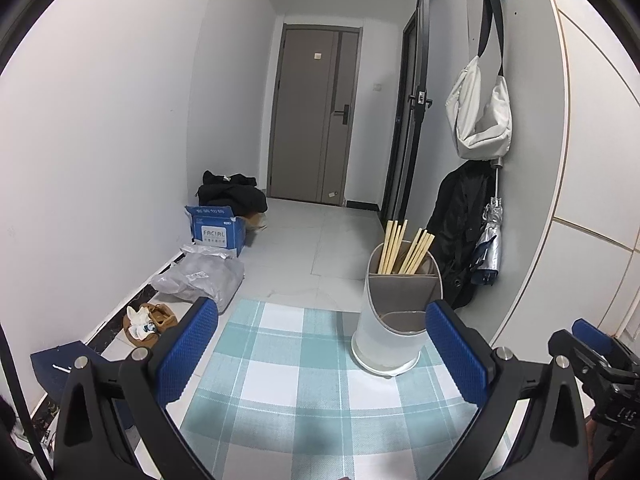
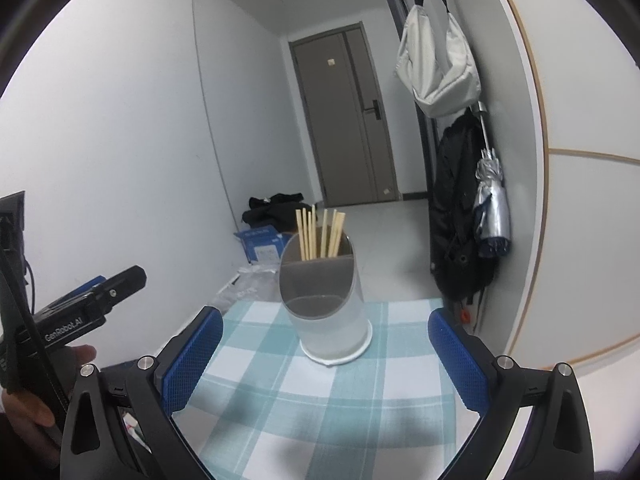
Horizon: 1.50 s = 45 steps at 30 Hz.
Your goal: Organize utensils
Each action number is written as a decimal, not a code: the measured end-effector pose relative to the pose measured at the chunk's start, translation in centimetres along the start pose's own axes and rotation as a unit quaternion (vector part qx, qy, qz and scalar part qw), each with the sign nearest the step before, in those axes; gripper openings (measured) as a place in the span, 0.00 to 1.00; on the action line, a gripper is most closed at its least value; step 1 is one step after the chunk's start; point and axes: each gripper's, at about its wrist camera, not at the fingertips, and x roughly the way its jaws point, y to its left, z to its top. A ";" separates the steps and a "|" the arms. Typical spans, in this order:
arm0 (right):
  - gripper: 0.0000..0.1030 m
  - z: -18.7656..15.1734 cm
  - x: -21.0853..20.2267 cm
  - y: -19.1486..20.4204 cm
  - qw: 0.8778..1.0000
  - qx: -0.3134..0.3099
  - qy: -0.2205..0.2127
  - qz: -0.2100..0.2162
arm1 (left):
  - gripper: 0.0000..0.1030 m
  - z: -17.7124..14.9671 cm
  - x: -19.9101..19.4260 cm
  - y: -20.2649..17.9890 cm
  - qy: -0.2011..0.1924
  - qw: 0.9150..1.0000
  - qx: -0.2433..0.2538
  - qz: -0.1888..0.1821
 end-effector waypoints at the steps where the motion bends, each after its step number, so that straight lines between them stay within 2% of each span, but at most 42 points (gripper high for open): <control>1: 1.00 0.0 -0.1 -0.1 1.000 0.002 -0.001 -0.001 | 0.99 0.0 0.0 0.1 -0.001 1.000 -0.001 -0.001; 24: 1.00 -0.6 0.1 -0.1 1.000 0.012 0.016 -0.007 | 0.99 -0.1 0.1 0.4 0.014 1.000 -0.020 -0.004; 45: 1.00 -0.8 0.1 -0.1 1.000 0.013 0.022 -0.013 | 0.99 -0.5 0.4 0.3 0.025 0.999 -0.020 0.016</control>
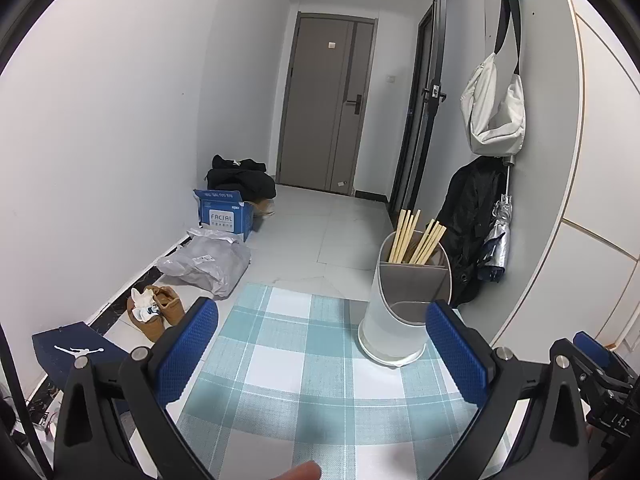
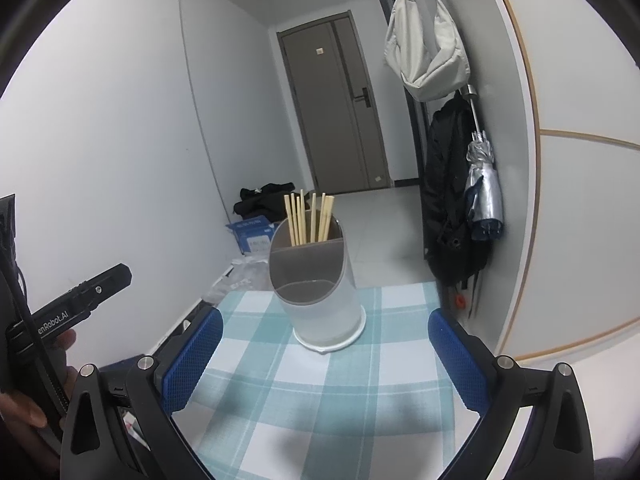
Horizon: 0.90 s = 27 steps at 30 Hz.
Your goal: Organize utensils
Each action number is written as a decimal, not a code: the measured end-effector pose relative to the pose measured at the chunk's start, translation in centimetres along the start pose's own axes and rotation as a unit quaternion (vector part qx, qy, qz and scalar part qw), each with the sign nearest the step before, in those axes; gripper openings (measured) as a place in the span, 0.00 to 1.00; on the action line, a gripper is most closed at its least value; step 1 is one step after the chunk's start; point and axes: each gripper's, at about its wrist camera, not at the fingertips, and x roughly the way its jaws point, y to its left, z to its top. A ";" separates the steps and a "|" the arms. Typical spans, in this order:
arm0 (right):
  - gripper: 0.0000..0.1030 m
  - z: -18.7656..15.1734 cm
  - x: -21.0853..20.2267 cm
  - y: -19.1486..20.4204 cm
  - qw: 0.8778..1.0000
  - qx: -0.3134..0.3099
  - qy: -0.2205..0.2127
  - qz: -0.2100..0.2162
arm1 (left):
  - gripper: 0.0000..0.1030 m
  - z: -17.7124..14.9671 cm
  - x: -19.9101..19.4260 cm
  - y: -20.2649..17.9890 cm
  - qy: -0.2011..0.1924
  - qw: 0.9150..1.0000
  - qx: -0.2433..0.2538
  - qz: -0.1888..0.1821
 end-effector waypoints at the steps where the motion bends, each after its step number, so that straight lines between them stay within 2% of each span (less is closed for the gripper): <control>1: 1.00 0.0 0.0 0.0 1.000 0.000 0.001 0.000 | 0.99 0.0 0.0 0.0 0.001 1.000 0.000 0.000; 27: 1.00 -0.2 -0.4 0.1 1.000 0.003 0.000 -0.001 | 0.99 0.0 0.0 0.0 0.001 1.000 0.007 0.000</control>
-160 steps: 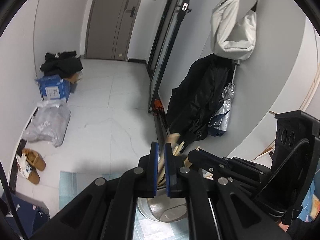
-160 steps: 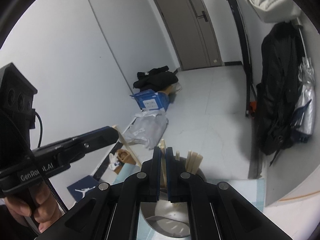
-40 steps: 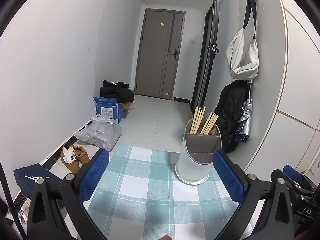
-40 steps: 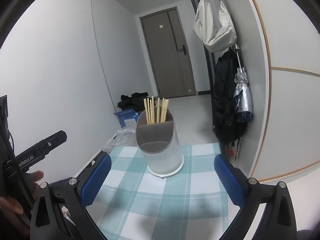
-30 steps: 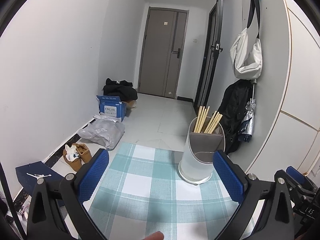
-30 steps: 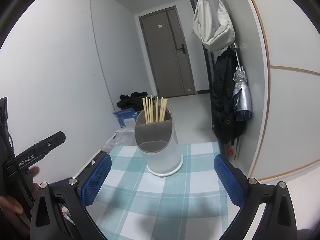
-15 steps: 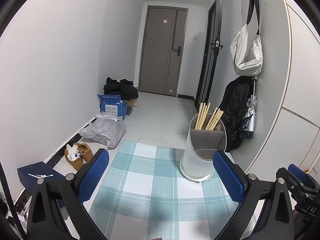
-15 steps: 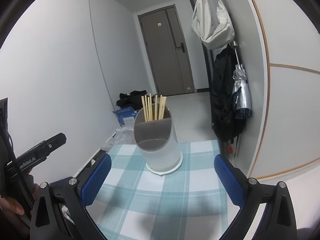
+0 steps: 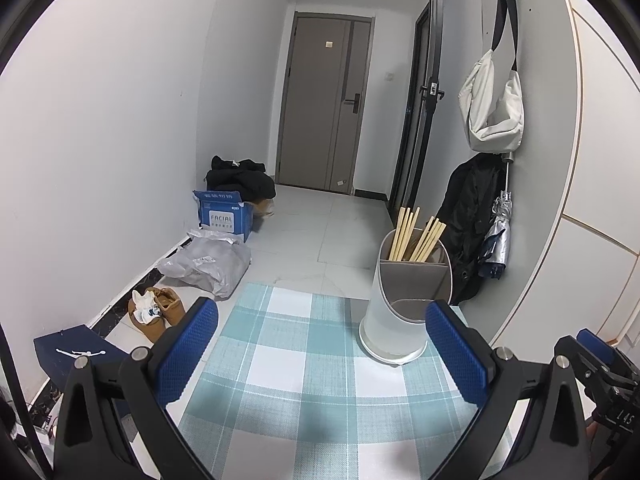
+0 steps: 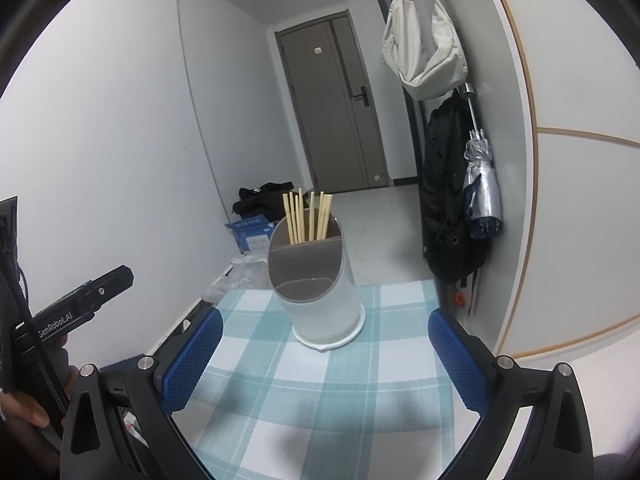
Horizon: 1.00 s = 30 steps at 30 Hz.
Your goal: Organize utensils
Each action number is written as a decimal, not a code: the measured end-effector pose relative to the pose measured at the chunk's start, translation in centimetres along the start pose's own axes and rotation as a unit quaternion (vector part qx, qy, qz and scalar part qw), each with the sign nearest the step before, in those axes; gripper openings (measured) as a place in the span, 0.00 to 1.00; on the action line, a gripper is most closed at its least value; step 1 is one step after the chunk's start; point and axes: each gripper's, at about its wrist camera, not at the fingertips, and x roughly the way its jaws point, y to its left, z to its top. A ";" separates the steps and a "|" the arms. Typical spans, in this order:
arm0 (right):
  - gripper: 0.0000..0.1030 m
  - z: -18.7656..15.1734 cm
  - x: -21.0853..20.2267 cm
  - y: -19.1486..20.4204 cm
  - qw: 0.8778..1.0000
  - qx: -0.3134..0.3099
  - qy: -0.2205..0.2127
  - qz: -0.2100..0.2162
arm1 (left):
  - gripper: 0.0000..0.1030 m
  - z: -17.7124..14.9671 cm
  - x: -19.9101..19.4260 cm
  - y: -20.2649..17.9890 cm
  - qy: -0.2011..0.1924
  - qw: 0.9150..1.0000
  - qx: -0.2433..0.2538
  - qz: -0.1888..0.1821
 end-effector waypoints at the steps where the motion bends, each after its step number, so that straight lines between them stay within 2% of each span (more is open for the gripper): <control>1: 1.00 0.0 0.0 0.0 1.000 0.000 0.000 0.001 | 0.99 0.0 0.0 0.0 0.000 1.000 0.000 0.000; 30: 1.00 0.0 -0.1 -0.1 1.000 -0.004 0.001 0.001 | 0.99 0.2 0.2 0.7 0.007 1.000 -0.010 0.007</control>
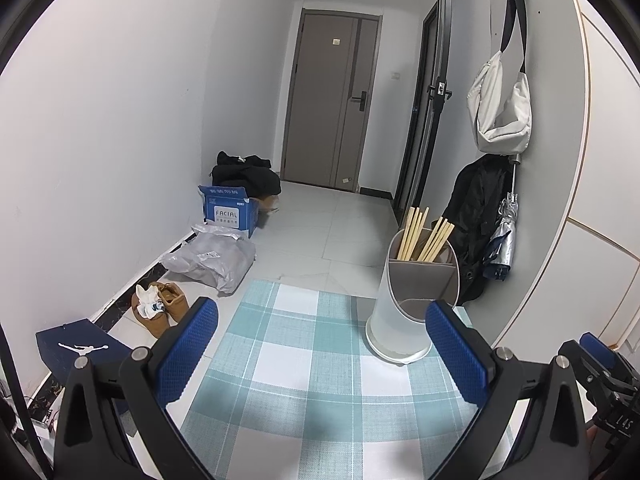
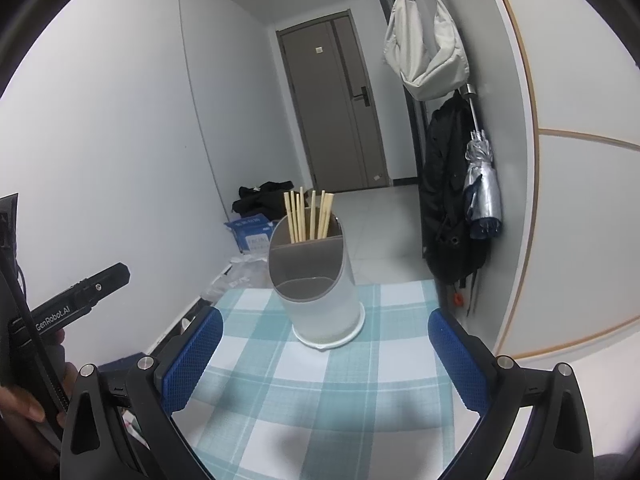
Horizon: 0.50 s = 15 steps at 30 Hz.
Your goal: Organize utensils
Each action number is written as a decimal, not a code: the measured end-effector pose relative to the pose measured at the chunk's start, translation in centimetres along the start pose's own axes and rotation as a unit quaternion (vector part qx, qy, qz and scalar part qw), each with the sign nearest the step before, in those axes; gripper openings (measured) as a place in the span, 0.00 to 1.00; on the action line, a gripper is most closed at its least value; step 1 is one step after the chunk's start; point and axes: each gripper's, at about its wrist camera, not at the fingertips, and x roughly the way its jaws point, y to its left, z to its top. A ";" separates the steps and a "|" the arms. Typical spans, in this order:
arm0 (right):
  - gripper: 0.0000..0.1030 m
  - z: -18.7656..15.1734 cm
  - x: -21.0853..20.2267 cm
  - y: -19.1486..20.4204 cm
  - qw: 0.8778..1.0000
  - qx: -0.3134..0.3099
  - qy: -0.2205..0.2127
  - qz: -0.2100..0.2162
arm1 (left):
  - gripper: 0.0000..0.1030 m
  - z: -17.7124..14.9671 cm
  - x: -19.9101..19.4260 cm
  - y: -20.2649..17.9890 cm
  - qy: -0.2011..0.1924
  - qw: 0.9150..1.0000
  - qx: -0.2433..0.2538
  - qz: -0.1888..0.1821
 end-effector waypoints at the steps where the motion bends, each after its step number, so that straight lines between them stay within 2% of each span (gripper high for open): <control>1: 1.00 0.0 0.0 0.1 1.000 -0.001 -0.001 -0.001 | 0.99 0.0 0.0 0.0 0.001 1.000 -0.001 0.000; 15: 1.00 0.1 0.1 0.3 1.000 -0.001 -0.001 0.001 | 0.99 -0.2 0.0 -0.2 0.001 1.000 0.003 0.002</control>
